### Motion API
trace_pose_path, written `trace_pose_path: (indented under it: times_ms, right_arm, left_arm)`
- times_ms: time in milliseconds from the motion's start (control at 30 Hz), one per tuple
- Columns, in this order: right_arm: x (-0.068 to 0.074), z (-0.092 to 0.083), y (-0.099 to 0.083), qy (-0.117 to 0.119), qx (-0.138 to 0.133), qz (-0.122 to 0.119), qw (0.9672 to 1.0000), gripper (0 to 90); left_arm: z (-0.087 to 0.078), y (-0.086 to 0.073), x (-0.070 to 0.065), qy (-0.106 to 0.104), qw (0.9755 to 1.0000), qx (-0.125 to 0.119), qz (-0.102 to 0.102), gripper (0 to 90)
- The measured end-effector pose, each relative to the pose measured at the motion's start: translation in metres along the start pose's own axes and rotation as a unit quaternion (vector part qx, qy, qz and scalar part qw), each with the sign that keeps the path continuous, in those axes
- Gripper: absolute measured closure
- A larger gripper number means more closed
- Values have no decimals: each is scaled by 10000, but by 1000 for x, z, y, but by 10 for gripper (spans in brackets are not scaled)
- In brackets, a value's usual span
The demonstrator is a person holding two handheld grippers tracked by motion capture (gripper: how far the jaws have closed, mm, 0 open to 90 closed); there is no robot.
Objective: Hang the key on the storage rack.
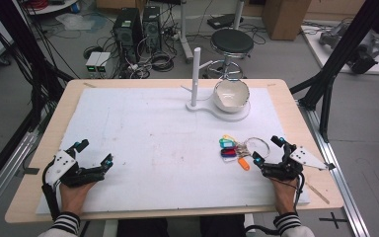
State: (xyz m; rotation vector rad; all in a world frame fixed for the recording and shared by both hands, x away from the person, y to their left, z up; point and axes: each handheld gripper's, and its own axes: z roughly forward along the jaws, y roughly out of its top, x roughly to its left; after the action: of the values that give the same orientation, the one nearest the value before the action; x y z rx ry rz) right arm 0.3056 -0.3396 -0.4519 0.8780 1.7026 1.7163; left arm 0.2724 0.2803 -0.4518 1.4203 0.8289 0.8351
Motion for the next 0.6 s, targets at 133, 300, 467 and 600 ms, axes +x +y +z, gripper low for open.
trace_pose_path:
  times_ms: [133, 300, 467, 600]
  right_arm:
    - [-1, 0, 0, 5, -10, 18, 10000, 8]
    - [0, 0, 0, -11, -9, -45, 10000, 8]
    - [-1, 1, 0, -24, -13, 17, 10000, 8]
    - [-2, 2, 2, -107, 142, 140, 9997, 8]
  left_arm:
    - [-1, 0, 0, -3, 10000, -2, 16, 17]
    - [0, 0, 0, 0, 10000, 20, -13, 17]
    - [0, 0, 1, 10, 10000, 30, 2, 17]
    - [0, 0, 1, 2, 10000, 22, -54, 17]
